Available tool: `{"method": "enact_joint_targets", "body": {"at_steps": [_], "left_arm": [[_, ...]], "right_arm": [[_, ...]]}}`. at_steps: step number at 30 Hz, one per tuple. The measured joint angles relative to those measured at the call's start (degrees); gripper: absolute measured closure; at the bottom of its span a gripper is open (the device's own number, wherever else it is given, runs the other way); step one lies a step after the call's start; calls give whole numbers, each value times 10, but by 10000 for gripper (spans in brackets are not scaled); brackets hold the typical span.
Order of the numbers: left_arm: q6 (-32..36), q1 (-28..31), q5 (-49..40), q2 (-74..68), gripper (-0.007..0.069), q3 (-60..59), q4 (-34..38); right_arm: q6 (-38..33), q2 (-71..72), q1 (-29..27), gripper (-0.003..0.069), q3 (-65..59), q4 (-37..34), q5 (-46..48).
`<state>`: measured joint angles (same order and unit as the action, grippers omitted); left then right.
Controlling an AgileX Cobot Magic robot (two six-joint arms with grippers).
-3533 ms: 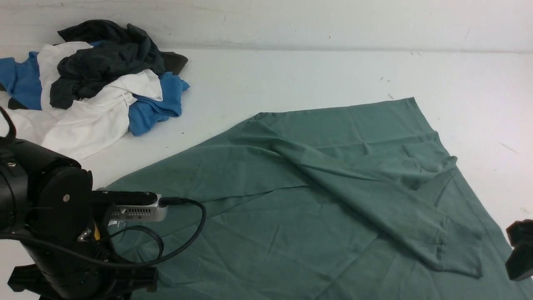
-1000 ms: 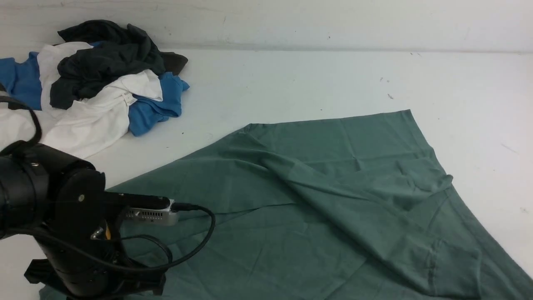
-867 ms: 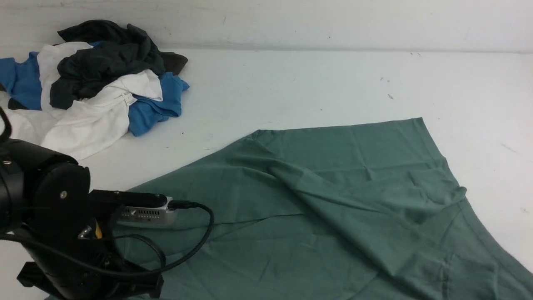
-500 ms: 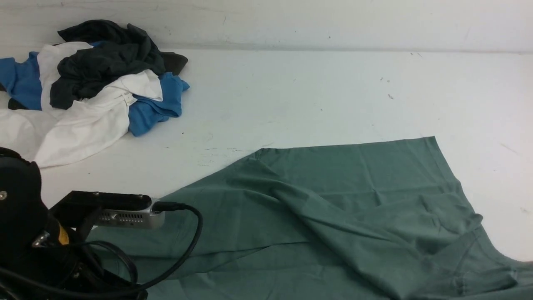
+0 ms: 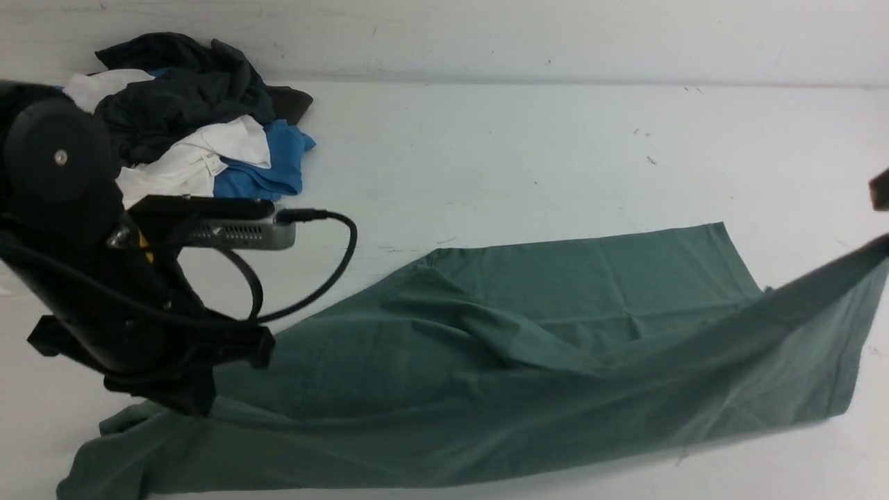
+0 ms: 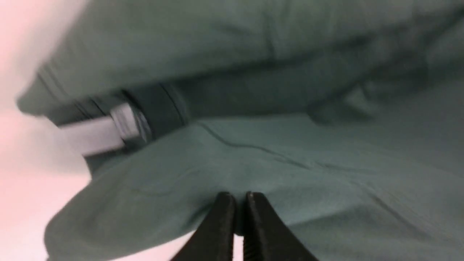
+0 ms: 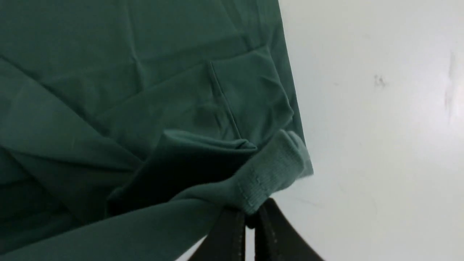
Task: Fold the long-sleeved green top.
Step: Use both arms to drag the lower edge of the fabric forward and fold it over the upper edge
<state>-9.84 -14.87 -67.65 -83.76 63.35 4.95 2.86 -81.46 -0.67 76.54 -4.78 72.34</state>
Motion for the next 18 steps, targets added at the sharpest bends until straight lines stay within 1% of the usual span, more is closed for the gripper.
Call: {"method": "enact_joint_targets", "body": {"at_steps": [2,4,6,7,9,13,18], "left_arm": [[7,23,2,-44,608,27,3],[10,33,2,-61,608,39,7],[13,53,5,-115,608,80,16],[14,54,6,-119,608,83,18],[16,68,12,-174,612,130,23],[17,87,13,-238,616,180,23],[17,101,13,-277,618,200,23]], "right_arm": [[-5,-56,0,649,42,0,-1],[-6,-75,0,649,57,0,-2],[-9,-136,0,649,104,-3,-4],[-9,-140,0,649,108,-3,-5],[-9,-198,0,649,155,-14,-9],[-16,-278,0,649,222,-21,-30],[-24,-357,0,649,283,-21,-53]]}}
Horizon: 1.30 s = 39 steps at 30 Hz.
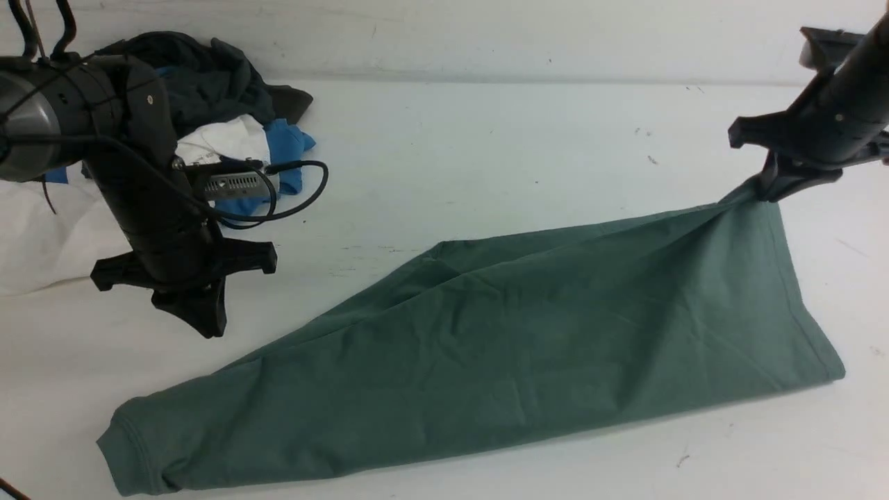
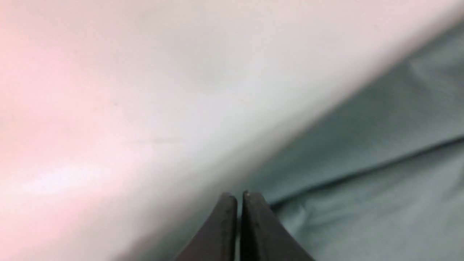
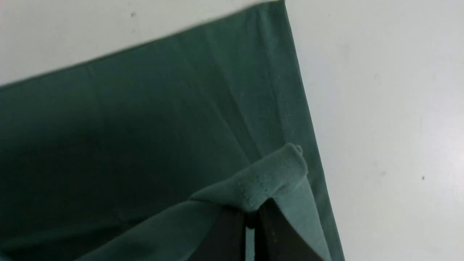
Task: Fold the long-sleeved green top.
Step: Use both arms to drag the lower edge of the fabric forward and fold it over the upper edge
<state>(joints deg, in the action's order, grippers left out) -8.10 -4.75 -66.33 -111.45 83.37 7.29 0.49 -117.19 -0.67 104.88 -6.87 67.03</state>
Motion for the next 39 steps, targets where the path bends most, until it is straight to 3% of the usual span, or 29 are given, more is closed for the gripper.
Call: {"method": "enact_joint_targets", "body": {"at_steps": [10,17,20,26,29,35,37,39], "left_arm": [[48,-10,-27,-8,618,56,38],[121,-80,2,-28,580,69,94],[143,-114,38,-38,517,76,98],[165,-169,122,-74,305,116,106],[198,-181,142,-96,256,124,121],[295,-192,156,-125,239,126,179],[309,-192,158,-126,264,126,193],[314,-192,162,-126,340,126,195]], "right_arm": [[-9,-61,0,649,28,0,-7],[-15,-63,0,649,28,0,-7],[-15,-63,0,649,28,0,-7],[-15,-63,0,649,29,0,-6],[-15,-63,0,649,29,0,-1],[-15,-63,0,649,29,0,5],[-16,-63,0,649,29,0,8],[-18,-63,0,649,29,0,11]]}}
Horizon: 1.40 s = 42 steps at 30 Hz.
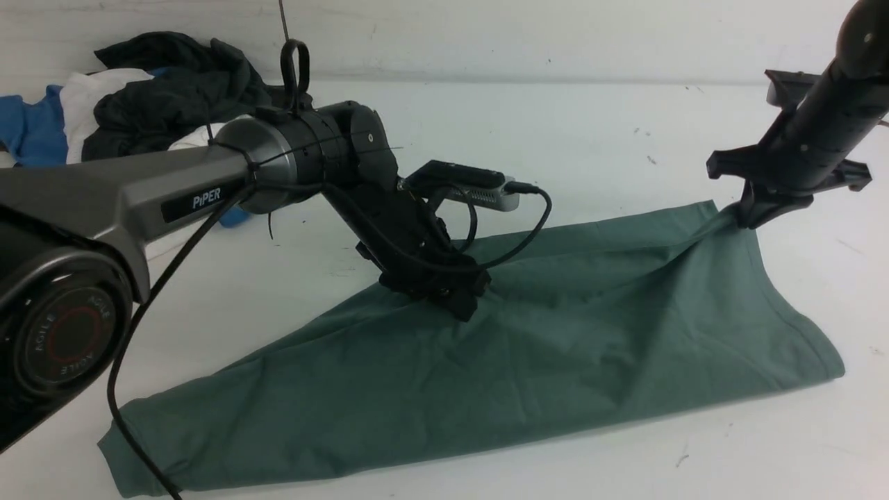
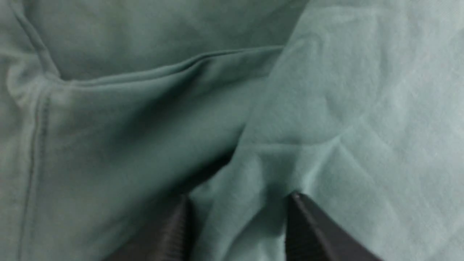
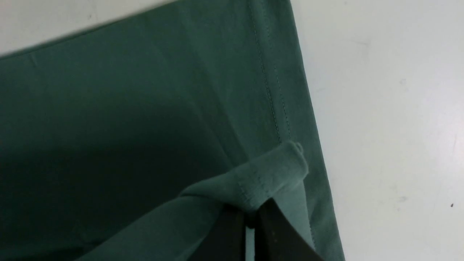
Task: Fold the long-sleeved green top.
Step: Use both arms to drag the lower edge of the fabric forward and fold it over the upper edge
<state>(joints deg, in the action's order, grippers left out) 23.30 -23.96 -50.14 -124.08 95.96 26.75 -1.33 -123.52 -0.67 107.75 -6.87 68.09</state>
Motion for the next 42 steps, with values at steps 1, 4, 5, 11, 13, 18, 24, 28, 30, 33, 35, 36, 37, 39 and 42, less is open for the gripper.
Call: {"method": "enact_joint_targets", "body": {"at_steps": [1,4,5,11,13,18,24,28,30,33,35,36,37,39,42], "left_arm": [[1,0,1,0,384,0,0],[2,3,4,1,561,0,0],[2,3,4,1,573,0,0],[4,35,4,46,605,0,6],[4,46,8,57,605,1,12],[4,62,25,49,603,1,18],[1,63,75,5,529,1,16],[-12,70,98,-6,431,1,-8],[-24,81,92,-6,365,10,-15],[-51,106,67,-1,279,39,-19],[-62,125,36,6,240,65,-22],[-66,138,11,11,221,85,-23],[-66,139,7,12,217,87,-24],[-67,149,-28,19,208,111,-24],[-67,153,-70,27,207,136,-24]], "right_arm": [[-2,0,0,649,0,0,1],[-4,0,0,649,2,0,6],[-4,0,0,649,3,0,8],[-7,0,0,649,66,-5,30],[-8,0,0,649,82,-11,30],[-8,-12,1,649,91,-34,26],[-8,-69,1,571,91,-41,-60],[-7,-85,1,434,91,-33,-94],[-6,-82,1,339,91,-33,-93],[-6,-71,0,221,98,-26,-60],[-6,-65,0,160,114,-17,-19],[-7,-63,0,132,129,-10,8],[-8,-63,0,129,130,-10,12],[-8,-60,0,113,139,-8,21],[-8,-61,0,110,142,-7,27]]}}
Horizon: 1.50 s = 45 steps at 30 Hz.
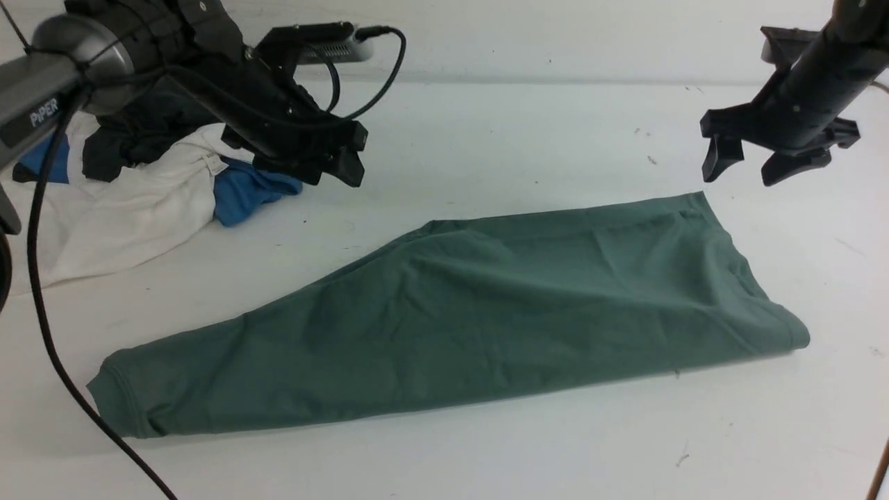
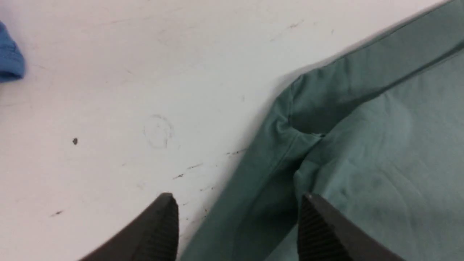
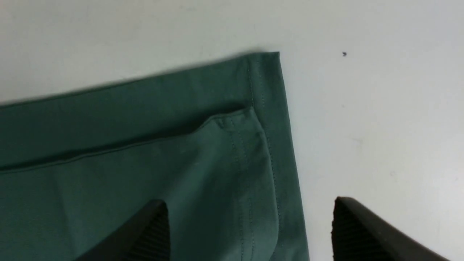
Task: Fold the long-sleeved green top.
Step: Use both arms to drag the lower edge of the fabric forward and fold it over the upper edge, then use the right arm to clamp the right edge of the fabric
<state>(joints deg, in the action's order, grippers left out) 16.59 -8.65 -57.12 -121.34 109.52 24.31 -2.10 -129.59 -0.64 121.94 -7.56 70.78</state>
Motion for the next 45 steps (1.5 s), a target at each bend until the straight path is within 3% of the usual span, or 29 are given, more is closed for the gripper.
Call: {"method": "enact_joint_targets", "body": {"at_steps": [6,9,13,17,19,25,28,30,31,37,39,40,42,45], "left_arm": [[1,-1,-27,-6,207,6,1],[1,-1,-29,-14,207,6,5],[1,-1,-35,-24,207,6,10],[1,-1,-38,-25,207,6,12],[1,-1,-38,-25,207,6,12],[1,-1,-38,-25,207,6,11],[1,-1,-38,-25,207,6,11],[1,-1,-41,-25,207,6,12],[1,-1,-41,-25,207,6,12],[1,-1,-44,-25,207,6,11],[1,-1,-45,-26,207,6,11],[3,-1,-45,-26,207,6,11],[3,-1,-44,-26,207,6,11],[6,-1,-44,-26,207,7,11]], "right_arm": [[-2,-51,0,117,0,-28,1],[-6,-81,0,162,0,-36,1],[-24,-97,0,309,4,-36,-1],[-37,-101,0,547,23,-36,2],[-37,-102,0,627,45,-36,3],[-37,-102,0,657,110,-32,1],[-36,-104,0,642,112,-29,-13],[-29,-116,0,572,113,-18,-37],[-29,-117,0,572,113,-18,-38],[-25,-132,0,228,134,44,-12],[-23,-132,0,178,148,54,-4],[-13,-128,-1,104,163,66,-2],[3,-121,-6,53,165,59,0],[10,-116,-10,33,150,35,0]]}}
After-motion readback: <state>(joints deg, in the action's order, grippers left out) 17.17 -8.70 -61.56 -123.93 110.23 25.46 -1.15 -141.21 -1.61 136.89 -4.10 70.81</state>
